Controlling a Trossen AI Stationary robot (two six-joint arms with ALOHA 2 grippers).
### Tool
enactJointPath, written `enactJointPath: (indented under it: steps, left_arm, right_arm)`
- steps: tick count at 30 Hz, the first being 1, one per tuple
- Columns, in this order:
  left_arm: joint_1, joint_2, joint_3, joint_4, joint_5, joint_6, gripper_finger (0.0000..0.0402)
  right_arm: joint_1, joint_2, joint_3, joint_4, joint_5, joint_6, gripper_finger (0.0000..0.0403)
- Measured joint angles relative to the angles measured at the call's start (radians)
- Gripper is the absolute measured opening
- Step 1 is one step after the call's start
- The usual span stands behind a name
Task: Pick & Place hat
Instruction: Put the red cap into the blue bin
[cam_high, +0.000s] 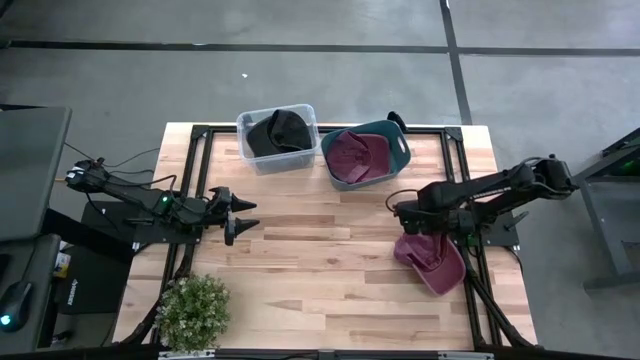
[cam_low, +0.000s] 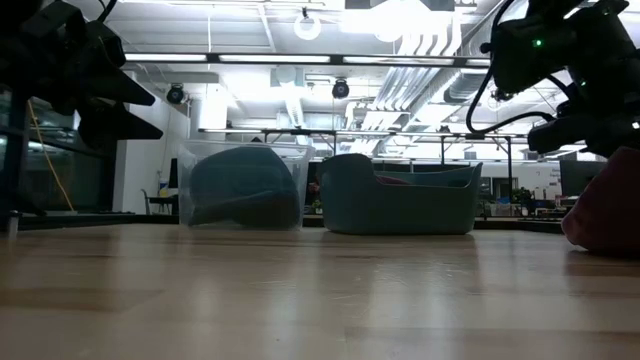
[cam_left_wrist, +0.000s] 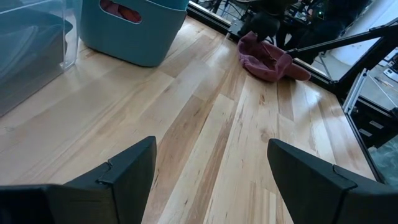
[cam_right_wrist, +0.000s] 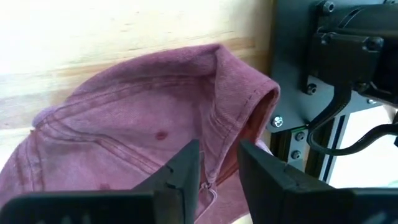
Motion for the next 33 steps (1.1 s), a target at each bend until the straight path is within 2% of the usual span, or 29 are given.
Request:
enactJointPath:
  steps: [5, 11, 15, 19, 24, 27, 33]
  left_arm:
    - [0.000, 0.000, 0.000, 0.000, 0.000, 0.000, 0.0292]
    - [0.000, 0.000, 0.000, 0.000, 0.000, 0.000, 0.0292]
    - [0.000, 0.000, 0.000, 0.000, 0.000, 0.000, 0.0292]
    - [0.000, 0.000, 0.000, 0.000, 0.000, 0.000, 0.0292]
    - [0.000, 0.000, 0.000, 0.000, 0.000, 0.000, 0.0292]
    - [0.000, 0.000, 0.000, 0.000, 0.000, 0.000, 0.0292]
    - [0.000, 0.000, 0.000, 0.000, 0.000, 0.000, 0.0292]
  right_arm:
    - [0.039, 0.000, 0.000, 0.032, 0.013, 0.049, 0.0112]
    - [0.137, 0.000, 0.000, 0.069, 0.064, 0.183, 0.0163]
    - [0.186, 0.000, 0.000, 0.153, 0.039, 0.188, 0.0197]
    - [0.214, -0.009, 0.000, 0.213, 0.054, 0.128, 0.0216]
    - [0.215, -0.046, 0.009, 0.234, 0.071, 0.029, 0.0220]
    - [0.208, -0.076, 0.031, 0.240, 0.097, -0.065, 0.0220]
    - [0.206, -0.092, 0.108, 0.285, 0.069, -0.288, 0.0221]
